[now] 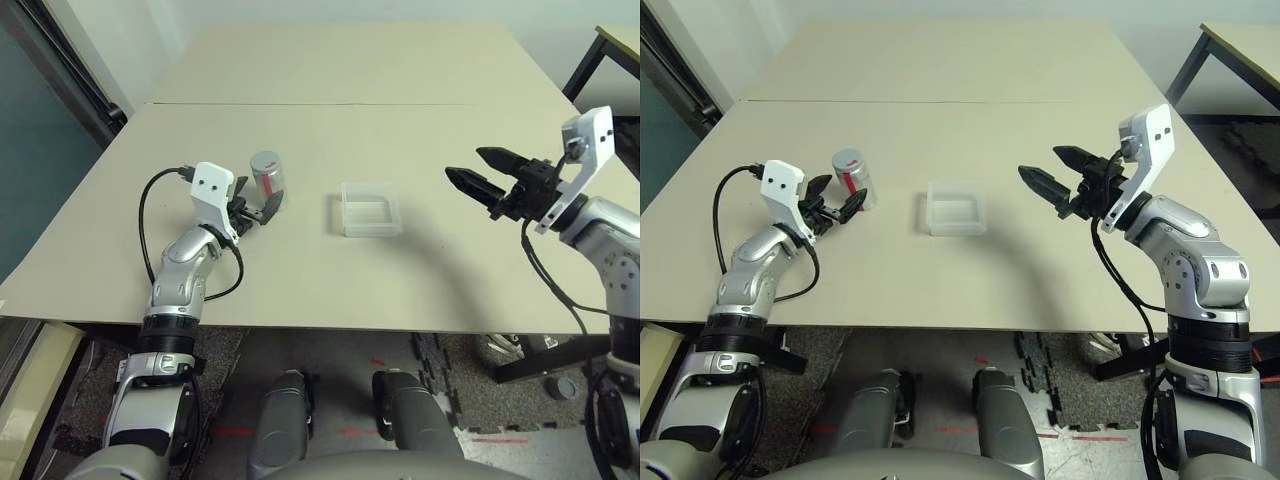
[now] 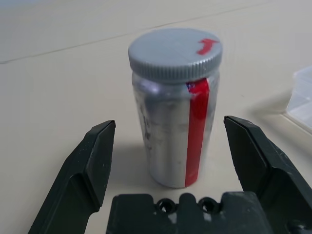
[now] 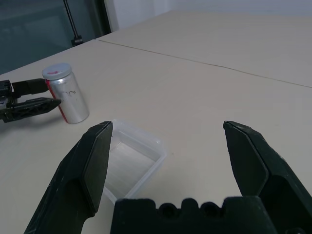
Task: Pour the medicine from the bottle into the box.
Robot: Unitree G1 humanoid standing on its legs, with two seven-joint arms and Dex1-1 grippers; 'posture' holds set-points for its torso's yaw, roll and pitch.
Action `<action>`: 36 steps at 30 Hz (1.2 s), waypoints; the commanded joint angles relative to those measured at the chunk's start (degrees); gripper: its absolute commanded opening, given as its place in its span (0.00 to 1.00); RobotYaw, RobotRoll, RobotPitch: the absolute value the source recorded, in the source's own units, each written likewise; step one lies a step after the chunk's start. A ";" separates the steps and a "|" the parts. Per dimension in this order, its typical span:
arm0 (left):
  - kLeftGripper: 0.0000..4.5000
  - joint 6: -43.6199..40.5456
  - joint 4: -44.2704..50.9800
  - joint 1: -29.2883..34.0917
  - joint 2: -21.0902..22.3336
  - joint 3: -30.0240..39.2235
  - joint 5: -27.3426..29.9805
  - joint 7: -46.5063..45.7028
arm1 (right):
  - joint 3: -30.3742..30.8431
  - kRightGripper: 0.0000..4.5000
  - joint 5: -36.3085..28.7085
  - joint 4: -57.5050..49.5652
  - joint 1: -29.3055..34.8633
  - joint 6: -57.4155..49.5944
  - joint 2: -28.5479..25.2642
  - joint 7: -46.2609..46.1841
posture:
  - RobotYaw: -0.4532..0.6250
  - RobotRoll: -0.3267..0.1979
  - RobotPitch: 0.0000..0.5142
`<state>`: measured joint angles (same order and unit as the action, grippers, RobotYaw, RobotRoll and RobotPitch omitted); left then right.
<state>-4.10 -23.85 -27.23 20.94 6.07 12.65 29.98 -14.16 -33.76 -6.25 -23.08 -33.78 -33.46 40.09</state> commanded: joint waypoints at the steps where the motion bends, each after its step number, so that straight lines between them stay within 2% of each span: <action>1: 0.99 0.69 -4.46 -2.44 -0.08 -0.51 -0.83 1.15 | 0.31 1.00 0.26 0.70 0.21 0.51 0.05 0.28 | 0.36 0.62 0.19; 11: 0.99 5.78 -18.11 -10.02 -0.41 -1.10 -2.87 3.07 | 0.34 1.00 0.07 0.18 0.61 0.08 0.11 0.16 | 0.35 0.62 0.20; 22: 0.99 7.92 -21.98 -12.13 -1.68 -1.69 -4.38 3.91 | 1.93 1.00 -0.13 -0.45 1.14 -1.30 -1.41 3.39 | 0.34 0.62 0.19; 29: 0.99 8.66 -23.45 -13.08 -1.91 -1.72 -4.98 4.18 | 5.01 1.00 -0.65 -3.03 2.97 -3.73 -4.69 8.45 | 0.34 0.62 0.19; 36: 0.99 9.08 -24.27 -13.76 -2.21 -1.76 -5.28 4.24 | 6.51 1.00 0.62 -1.51 1.12 -3.10 -4.96 9.74 | 0.34 0.62 0.19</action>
<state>4.50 -46.67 -40.03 18.92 4.97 8.10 33.90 -8.70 -33.65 -8.18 -21.22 -37.02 -38.04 49.30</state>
